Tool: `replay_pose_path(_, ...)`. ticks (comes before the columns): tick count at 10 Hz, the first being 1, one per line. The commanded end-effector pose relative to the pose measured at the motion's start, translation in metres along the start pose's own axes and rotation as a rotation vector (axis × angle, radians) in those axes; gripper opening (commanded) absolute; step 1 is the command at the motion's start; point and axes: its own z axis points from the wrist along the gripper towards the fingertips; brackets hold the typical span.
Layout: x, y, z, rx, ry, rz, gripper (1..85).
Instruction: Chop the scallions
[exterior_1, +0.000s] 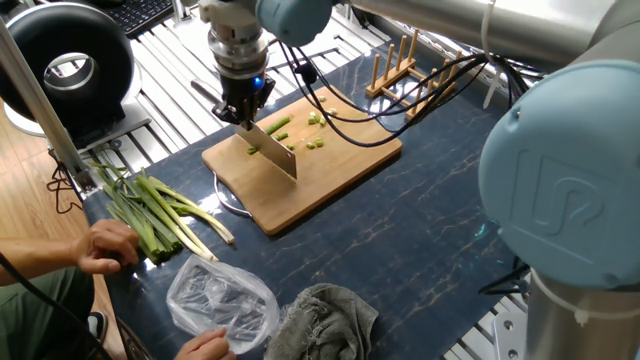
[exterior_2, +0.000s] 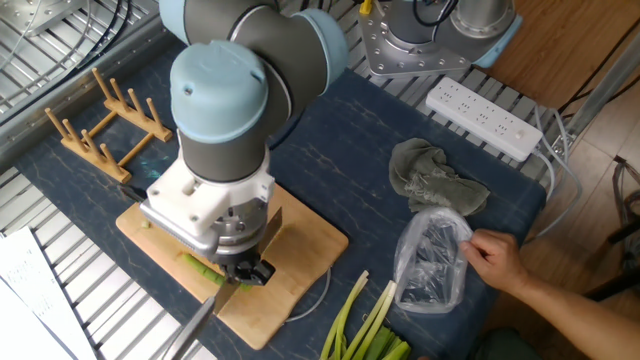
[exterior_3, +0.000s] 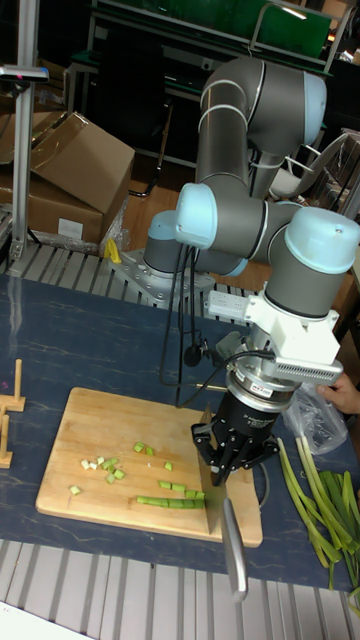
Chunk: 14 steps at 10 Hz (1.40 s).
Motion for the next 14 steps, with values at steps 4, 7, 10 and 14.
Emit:
replay_pose_path(4,0.014,0.002,-0.033,-0.027,0.031,-0.011,1.3)
replay_pose_path(7,0.020,-0.002,-0.043,0.004,0.037,-0.019,1.3)
replay_pose_path(10,0.022,-0.026,-0.052,0.054,0.040,-0.060,1.3)
replay_pose_path(14,0.024,-0.051,-0.059,0.087,0.059,-0.126,1.3)
